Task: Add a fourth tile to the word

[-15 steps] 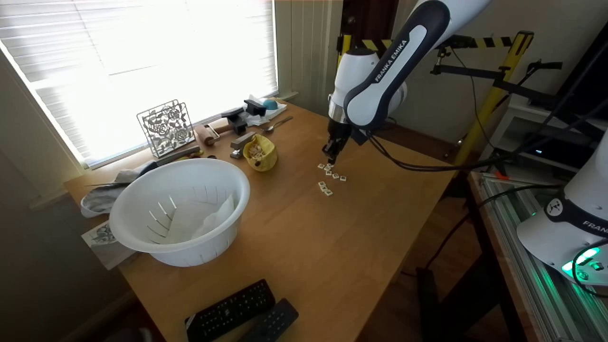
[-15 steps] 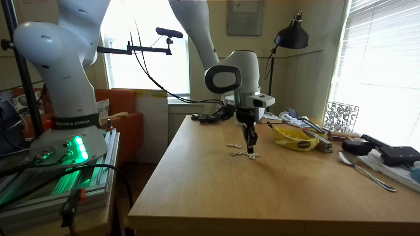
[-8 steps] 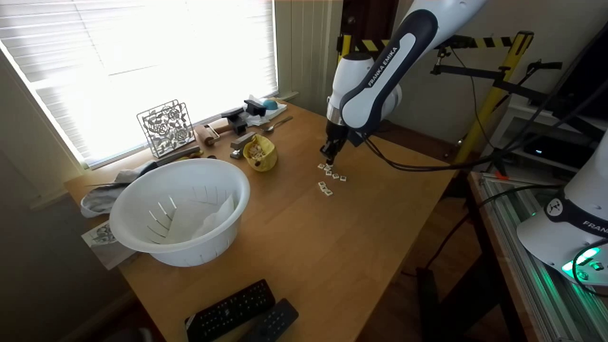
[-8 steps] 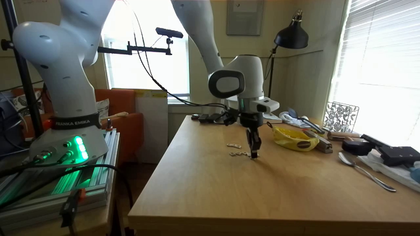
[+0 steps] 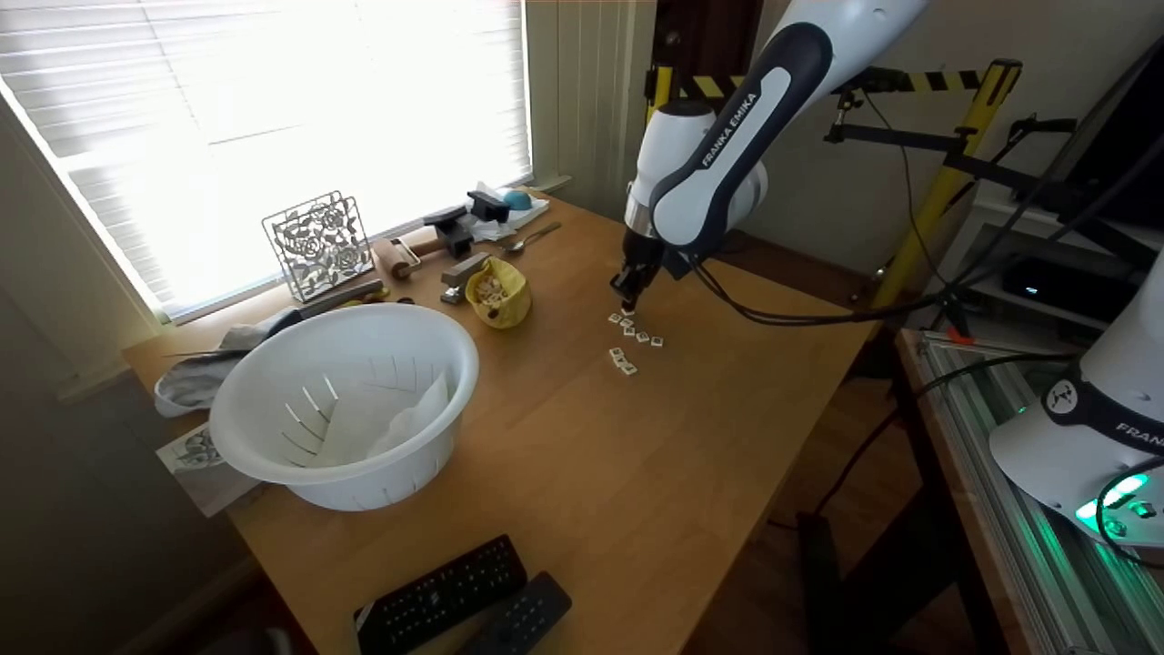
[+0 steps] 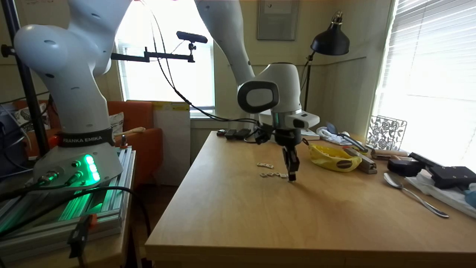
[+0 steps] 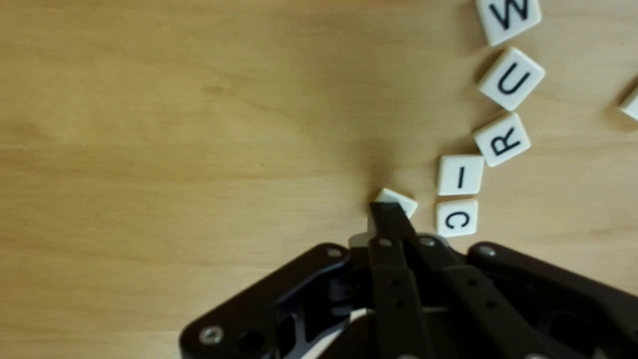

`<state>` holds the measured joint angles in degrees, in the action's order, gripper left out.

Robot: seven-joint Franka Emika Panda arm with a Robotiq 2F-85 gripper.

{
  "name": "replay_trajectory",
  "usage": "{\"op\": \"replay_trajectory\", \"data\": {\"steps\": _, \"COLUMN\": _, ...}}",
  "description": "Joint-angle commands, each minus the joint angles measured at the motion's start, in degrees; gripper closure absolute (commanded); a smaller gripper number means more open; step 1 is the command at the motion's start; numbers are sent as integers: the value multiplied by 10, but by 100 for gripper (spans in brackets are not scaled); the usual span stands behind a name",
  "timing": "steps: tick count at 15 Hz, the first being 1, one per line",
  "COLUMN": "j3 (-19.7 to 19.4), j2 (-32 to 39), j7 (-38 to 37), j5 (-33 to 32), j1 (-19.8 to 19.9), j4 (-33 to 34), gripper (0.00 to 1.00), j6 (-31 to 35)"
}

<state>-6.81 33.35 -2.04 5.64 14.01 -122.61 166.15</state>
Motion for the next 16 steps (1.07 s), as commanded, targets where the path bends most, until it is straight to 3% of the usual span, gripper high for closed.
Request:
{"op": "replay_trajectory", "data": {"steps": 1, "j3": 0, "j2": 37, "j7": -19, "j5": 16, "j1": 2, "j4": 34, "gripper": 100, "j6": 16}}
{"op": "replay_trajectory", "data": {"steps": 16, "j3": 13, "j2": 52, "j7": -39, "j5": 18, "j1": -6, "j4": 58, "gripper": 100, "j6": 11}}
